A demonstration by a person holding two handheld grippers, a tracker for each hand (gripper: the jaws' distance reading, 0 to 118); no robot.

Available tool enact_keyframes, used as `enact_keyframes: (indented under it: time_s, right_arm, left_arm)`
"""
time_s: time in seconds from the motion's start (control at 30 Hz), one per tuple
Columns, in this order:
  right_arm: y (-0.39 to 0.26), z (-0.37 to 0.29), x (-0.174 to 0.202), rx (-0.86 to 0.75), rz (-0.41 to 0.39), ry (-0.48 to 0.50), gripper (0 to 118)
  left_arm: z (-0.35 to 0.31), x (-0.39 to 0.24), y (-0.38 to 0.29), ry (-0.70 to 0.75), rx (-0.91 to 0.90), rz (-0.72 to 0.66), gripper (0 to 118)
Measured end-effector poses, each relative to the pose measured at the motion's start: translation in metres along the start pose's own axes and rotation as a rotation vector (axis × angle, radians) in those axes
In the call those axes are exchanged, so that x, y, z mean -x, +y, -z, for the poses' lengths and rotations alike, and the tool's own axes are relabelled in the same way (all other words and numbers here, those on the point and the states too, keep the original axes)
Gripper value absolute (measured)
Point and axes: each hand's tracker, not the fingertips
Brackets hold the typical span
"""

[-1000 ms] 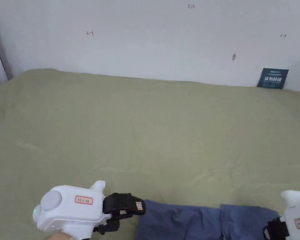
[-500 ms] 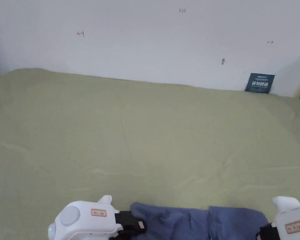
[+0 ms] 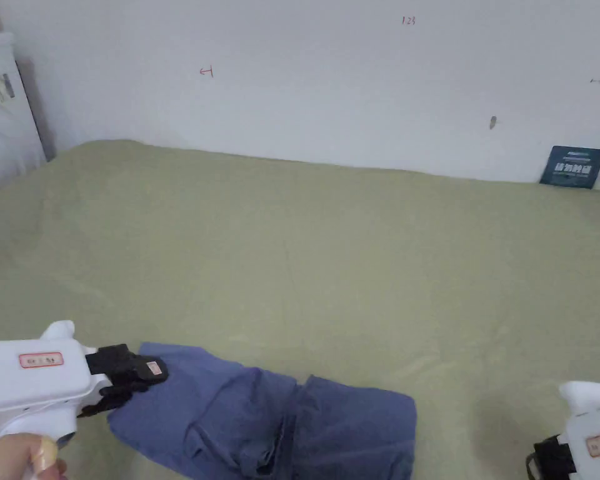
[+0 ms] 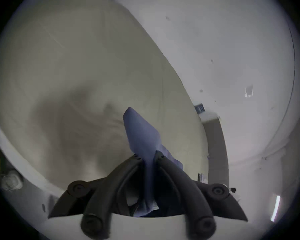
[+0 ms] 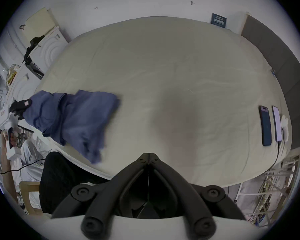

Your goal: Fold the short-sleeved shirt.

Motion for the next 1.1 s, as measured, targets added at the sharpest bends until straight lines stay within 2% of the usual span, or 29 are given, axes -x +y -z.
enact_keyframes:
  time_s: [0.13,0.27,0.47,0.63,0.67,0.7,0.73,0.77,0.8,0.87,0.93,0.97,1.03,1.07,1.1]
  right_arm:
    - [0.007,0.008,0.018,0.004,-0.037,0.033,0]
    - [0.006,0.014,0.027,0.021,-0.060,0.043,0]
    - [-0.001,0.009,0.023,0.023,-0.046,0.041,0]
    - [-0.004,0.005,0.013,0.015,-0.016,0.025,0]
    - [-0.005,0.005,0.011,0.015,-0.012,0.023,0]
    - [-0.006,0.005,0.009,0.017,-0.010,0.021,0]
    - [-0.007,0.005,0.007,0.019,-0.007,0.020,0]
    - [-0.008,0.005,0.006,0.022,-0.004,0.020,0]
    - [-0.010,0.005,0.005,0.025,-0.002,0.018,0]
    - [-0.012,0.006,0.003,0.028,-0.003,0.013,0]
    - [-0.013,0.008,0.002,0.037,-0.002,0.009,0]
    - [-0.013,0.009,0.002,0.040,-0.003,0.008,0]
    - [-0.013,0.012,0.002,0.044,0.000,0.006,0]
    - [-0.013,0.012,0.003,0.046,0.002,0.006,0]
    - [-0.014,0.013,0.004,0.046,0.002,0.008,0]
  left_arm:
    - [-0.034,-0.015,0.008,0.060,-0.050,0.046,10]
    - [-0.017,-0.046,-0.005,0.033,0.017,0.149,10]
    - [0.066,-0.102,-0.031,-0.043,0.181,0.318,10]
    - [0.133,-0.131,-0.064,-0.073,0.358,0.401,11]
    - [0.143,-0.132,-0.066,-0.070,0.376,0.398,16]
    - [0.151,-0.132,-0.074,-0.065,0.394,0.385,39]
    - [0.157,-0.128,-0.073,-0.069,0.411,0.358,70]
    - [0.158,-0.126,-0.072,-0.071,0.420,0.334,91]
    - [0.156,-0.121,-0.069,-0.082,0.409,0.330,93]
    - [0.145,-0.116,-0.066,-0.092,0.379,0.333,92]
    - [0.137,-0.109,-0.057,-0.092,0.347,0.324,82]
    - [0.131,-0.109,-0.057,-0.105,0.332,0.318,72]
    - [0.125,-0.103,-0.052,-0.182,0.305,0.290,23]
    - [0.126,-0.100,-0.051,-0.195,0.305,0.282,9]
    - [0.129,-0.101,-0.055,-0.210,0.311,0.272,8]
